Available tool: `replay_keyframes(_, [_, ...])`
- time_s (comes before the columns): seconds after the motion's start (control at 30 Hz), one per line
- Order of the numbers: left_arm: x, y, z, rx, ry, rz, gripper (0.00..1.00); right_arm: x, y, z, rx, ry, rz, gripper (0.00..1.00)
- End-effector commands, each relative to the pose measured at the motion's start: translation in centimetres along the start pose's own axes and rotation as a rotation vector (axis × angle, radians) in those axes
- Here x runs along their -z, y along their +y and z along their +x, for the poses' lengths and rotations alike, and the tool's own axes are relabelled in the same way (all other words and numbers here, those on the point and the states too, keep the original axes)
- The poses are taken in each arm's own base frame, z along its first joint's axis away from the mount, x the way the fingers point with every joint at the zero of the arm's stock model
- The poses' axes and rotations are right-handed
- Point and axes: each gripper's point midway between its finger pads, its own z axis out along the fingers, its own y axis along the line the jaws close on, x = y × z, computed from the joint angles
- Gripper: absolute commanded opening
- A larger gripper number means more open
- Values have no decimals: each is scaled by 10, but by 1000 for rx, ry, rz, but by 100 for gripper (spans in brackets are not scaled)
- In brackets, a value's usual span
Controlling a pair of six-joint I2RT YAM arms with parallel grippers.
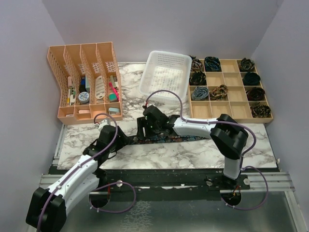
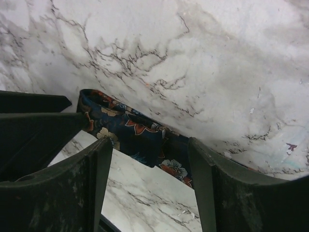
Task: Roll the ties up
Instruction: Roll the tie at the center of the board.
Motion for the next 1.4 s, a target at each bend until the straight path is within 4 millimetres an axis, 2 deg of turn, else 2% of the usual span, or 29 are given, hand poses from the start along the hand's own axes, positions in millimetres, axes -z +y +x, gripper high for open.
replay_keyframes(0.0, [-4, -5, 3, -5, 23, 28, 66, -9, -19, 20, 25, 50, 102, 69])
replay_keyframes(0.2, [-4, -4, 3, -11, 21, 23, 64, -14, -49, 32, 42, 82, 246, 65])
replay_keyframes(0.3, [-4, -4, 3, -11, 20, 22, 63, -14, -50, 35, 40, 84, 241, 64])
replay_keyframes(0.4, [-5, -5, 3, -19, 24, 29, 59, -11, -51, 33, 41, 77, 248, 58])
replay_keyframes(0.5, [-5, -7, 4, -31, 27, 39, 58, -6, -42, 27, 61, 64, 221, 57])
replay_keyframes(0.7, [-4, -9, 1, -38, 21, 48, 58, 6, -1, 11, 114, 52, 48, 56])
replay_keyframes(0.83, [-2, -10, 0, -38, 14, 55, 58, 11, 15, 7, 109, 47, -17, 50])
replay_keyframes(1.07, [-1, -11, -2, -36, 6, 59, 58, 7, 14, 13, 84, 76, -11, 32])
replay_keyframes(1.37, [1, -12, -3, -35, 3, 62, 57, 7, 5, 13, 67, 74, 42, 39])
